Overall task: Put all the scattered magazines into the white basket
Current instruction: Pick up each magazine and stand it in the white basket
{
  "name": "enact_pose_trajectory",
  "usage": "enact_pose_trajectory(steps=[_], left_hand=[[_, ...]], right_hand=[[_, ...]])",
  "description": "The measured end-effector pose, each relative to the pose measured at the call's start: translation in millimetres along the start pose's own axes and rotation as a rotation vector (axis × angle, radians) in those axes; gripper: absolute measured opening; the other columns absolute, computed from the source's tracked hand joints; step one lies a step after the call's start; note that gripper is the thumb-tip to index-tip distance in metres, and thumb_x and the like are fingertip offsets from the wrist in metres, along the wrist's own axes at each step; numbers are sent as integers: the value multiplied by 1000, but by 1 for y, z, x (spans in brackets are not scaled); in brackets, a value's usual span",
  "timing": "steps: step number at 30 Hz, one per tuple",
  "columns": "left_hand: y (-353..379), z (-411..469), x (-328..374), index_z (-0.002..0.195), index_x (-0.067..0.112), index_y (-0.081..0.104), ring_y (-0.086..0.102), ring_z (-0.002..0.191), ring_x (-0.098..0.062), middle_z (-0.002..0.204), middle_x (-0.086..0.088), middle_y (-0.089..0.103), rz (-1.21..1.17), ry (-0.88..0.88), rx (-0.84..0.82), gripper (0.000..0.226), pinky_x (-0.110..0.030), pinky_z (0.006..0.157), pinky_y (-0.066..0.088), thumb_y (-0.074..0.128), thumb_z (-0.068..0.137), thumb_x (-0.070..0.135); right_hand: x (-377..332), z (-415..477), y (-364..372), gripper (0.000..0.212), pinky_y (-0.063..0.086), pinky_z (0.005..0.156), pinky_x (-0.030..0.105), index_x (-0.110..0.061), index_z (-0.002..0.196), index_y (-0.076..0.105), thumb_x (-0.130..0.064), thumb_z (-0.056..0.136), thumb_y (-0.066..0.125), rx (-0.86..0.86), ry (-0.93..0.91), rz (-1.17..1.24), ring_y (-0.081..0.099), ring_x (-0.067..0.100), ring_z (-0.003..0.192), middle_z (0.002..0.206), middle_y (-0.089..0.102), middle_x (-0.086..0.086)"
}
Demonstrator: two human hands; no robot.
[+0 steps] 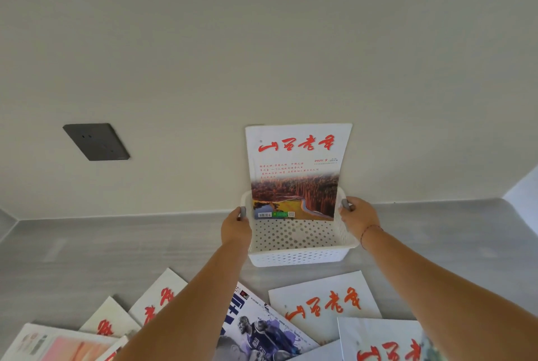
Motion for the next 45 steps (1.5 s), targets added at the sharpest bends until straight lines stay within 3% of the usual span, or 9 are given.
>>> enact_pose_trajectory(steps=[5,13,17,22,25,31,34,38,45], left_hand=[[2,8,7,134,17,51,53,110,-29,138,-7,53,-37,-21,18,39,-34,86,45,39,97,13],[1,7,14,144,13,33,43,128,-34,146,-12,42,94,-15,-9,50,-41,102,38,42,96,27],[-12,-20,4,146,11,24,38,132,-35,147,-16,36,182,31,141,68,-50,107,35,50,91,42],[-19,-97,-37,141,7,31,32,132,-36,144,-17,36,316,230,257,58,-50,107,25,55,90,20],[-5,-149,-68,134,10,41,38,128,-31,137,-12,42,315,294,107,47,-47,107,31,54,89,16],[41,-229,-114,126,10,47,57,93,-20,127,-17,51,264,-51,-271,39,-46,87,49,48,87,11],[61,-256,-117,126,16,47,51,113,-19,132,-6,47,282,48,-305,38,-35,94,46,49,89,10],[99,-289,-110,125,19,48,48,113,-12,132,-1,47,334,191,-515,36,-26,94,41,48,90,11],[154,-322,-115,119,16,52,53,98,-20,114,-3,57,331,-3,-730,29,-29,78,38,44,91,18]], right_hand=[[-5,10,0,24,48,86,41,3,103,61,-10,91,44,-12,-27,-55,54,29,82,89,62,18],[1,3,2,52,40,103,42,-7,141,35,-26,93,48,-85,-9,-56,49,33,123,136,50,16],[18,-27,-13,60,40,106,44,-12,143,31,-33,91,51,-6,-29,10,45,28,127,144,37,13],[81,-112,-39,59,32,110,42,-11,141,35,-28,89,56,60,-101,-215,35,30,134,144,36,12],[121,-168,-50,60,29,112,42,-12,140,36,-32,88,58,5,-57,-317,31,29,138,149,34,11],[184,-262,-59,72,14,118,45,-25,147,17,-53,87,47,-20,52,-626,12,23,145,158,15,2],[212,-287,-75,75,6,119,48,-28,148,11,-59,87,42,43,218,-624,3,24,147,159,3,2],[243,-304,-102,75,8,118,50,-26,149,6,-60,88,36,128,385,-587,3,24,146,160,3,2],[251,-317,-97,78,-1,116,52,-26,149,-7,-66,88,21,34,369,-649,-4,22,147,160,-6,-2]])
Point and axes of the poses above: each hand's wrist, its own z-axis towards the middle knuckle, its own y-axis out of the palm, x = y × z, the point moved 2 cm from there along z, towards the middle knuckle
